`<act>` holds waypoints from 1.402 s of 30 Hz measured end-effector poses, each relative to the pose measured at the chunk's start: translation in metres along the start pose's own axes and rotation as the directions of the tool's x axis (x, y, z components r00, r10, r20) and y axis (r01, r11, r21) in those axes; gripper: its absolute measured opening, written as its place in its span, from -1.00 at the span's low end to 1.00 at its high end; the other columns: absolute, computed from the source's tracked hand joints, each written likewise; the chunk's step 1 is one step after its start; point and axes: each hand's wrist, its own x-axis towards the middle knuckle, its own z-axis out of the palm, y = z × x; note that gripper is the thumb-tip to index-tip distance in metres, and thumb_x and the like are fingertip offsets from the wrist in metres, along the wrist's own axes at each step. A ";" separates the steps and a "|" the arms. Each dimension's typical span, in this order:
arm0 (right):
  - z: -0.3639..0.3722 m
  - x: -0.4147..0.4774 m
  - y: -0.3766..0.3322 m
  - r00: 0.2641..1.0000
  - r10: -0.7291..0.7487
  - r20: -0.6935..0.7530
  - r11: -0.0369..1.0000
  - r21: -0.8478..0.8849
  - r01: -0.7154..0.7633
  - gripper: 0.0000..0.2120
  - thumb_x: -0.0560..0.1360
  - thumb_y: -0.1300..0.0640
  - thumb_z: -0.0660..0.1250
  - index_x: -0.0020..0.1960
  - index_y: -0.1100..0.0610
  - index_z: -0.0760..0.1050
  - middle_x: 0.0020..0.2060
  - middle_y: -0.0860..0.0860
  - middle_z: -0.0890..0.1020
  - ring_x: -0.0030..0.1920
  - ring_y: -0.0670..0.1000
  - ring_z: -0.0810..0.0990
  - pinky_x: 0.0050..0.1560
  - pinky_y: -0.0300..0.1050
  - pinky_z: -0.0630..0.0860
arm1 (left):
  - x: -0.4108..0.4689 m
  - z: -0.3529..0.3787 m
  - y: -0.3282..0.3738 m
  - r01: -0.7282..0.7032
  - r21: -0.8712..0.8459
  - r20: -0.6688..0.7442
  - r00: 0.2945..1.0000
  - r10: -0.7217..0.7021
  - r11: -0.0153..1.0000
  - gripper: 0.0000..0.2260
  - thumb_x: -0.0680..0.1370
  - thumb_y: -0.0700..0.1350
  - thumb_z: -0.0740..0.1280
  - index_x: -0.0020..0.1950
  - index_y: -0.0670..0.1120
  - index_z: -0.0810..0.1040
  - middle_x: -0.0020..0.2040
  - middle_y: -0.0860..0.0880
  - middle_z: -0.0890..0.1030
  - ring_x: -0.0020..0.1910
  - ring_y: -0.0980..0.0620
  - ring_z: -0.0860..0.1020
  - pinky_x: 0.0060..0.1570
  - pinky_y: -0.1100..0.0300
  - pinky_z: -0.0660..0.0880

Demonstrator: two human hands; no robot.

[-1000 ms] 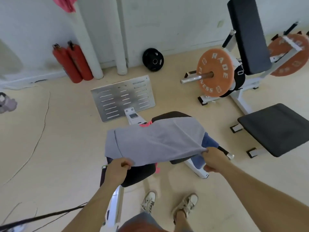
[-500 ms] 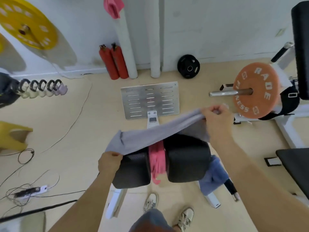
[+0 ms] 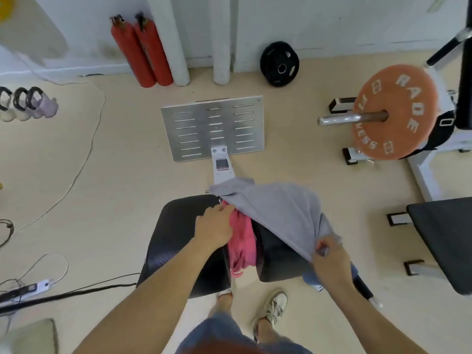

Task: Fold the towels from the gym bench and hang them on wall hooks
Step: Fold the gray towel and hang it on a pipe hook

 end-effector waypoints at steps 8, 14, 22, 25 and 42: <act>0.011 -0.032 -0.001 0.985 0.168 0.036 0.985 0.018 -0.169 -0.79 0.38 0.43 0.16 -0.28 0.15 0.27 -0.38 0.05 0.38 -0.38 0.02 0.32 -0.38 -0.13 0.24 | 0.046 0.017 0.051 0.341 -0.696 0.196 0.937 -0.291 0.631 -0.75 0.53 -0.03 0.26 0.15 -0.12 0.45 0.00 -0.04 0.56 0.03 -0.11 0.54 -0.04 0.12 0.42; 0.017 -0.047 0.008 0.987 0.151 -0.050 0.986 -0.059 -0.154 -0.75 0.34 0.39 0.22 -0.33 0.11 0.24 -0.41 0.02 0.40 -0.44 0.04 0.33 -0.40 -0.08 0.25 | 0.079 0.017 0.049 0.391 -0.501 0.249 0.920 -0.304 0.772 -0.76 0.42 -0.07 0.31 0.04 -0.13 0.50 -0.09 -0.06 0.54 -0.13 -0.07 0.54 -0.20 0.18 0.47; -0.002 -0.038 -0.018 0.986 0.082 -0.144 0.982 0.180 -0.055 -0.61 0.44 0.43 0.19 -0.22 -0.05 0.54 -0.26 -0.01 0.55 -0.31 0.04 0.49 -0.33 -0.21 0.35 | 0.056 -0.021 0.044 0.125 -0.781 -0.128 0.927 -0.352 0.612 -0.92 0.40 -0.31 0.21 -0.21 -0.21 0.50 -0.22 -0.12 0.56 -0.24 0.01 0.46 -0.19 0.10 0.48; -0.014 -0.034 -0.066 0.999 0.029 -0.024 0.909 0.417 -0.016 -0.68 0.52 0.36 0.20 -0.15 0.03 0.63 -0.28 -0.08 0.56 -0.29 -0.07 0.48 -0.31 -0.28 0.36 | 0.004 -0.053 0.070 -0.039 -0.758 -0.101 0.993 -0.058 0.651 -0.77 0.51 -0.25 0.25 0.09 0.00 0.57 0.01 0.07 0.60 -0.03 0.15 0.53 0.07 0.23 0.51; -0.017 -0.091 -0.153 0.597 -0.778 0.196 0.581 -0.137 0.802 -0.82 0.49 0.22 0.28 0.04 0.21 0.60 -0.08 0.11 0.62 -0.11 0.07 0.59 -0.06 -0.21 0.52 | -0.075 -0.094 0.032 0.348 -0.937 0.347 0.938 -0.015 0.036 -0.63 0.48 0.22 0.30 -0.12 -0.09 0.60 -0.47 0.00 0.35 -0.52 0.09 0.25 -0.52 0.26 0.16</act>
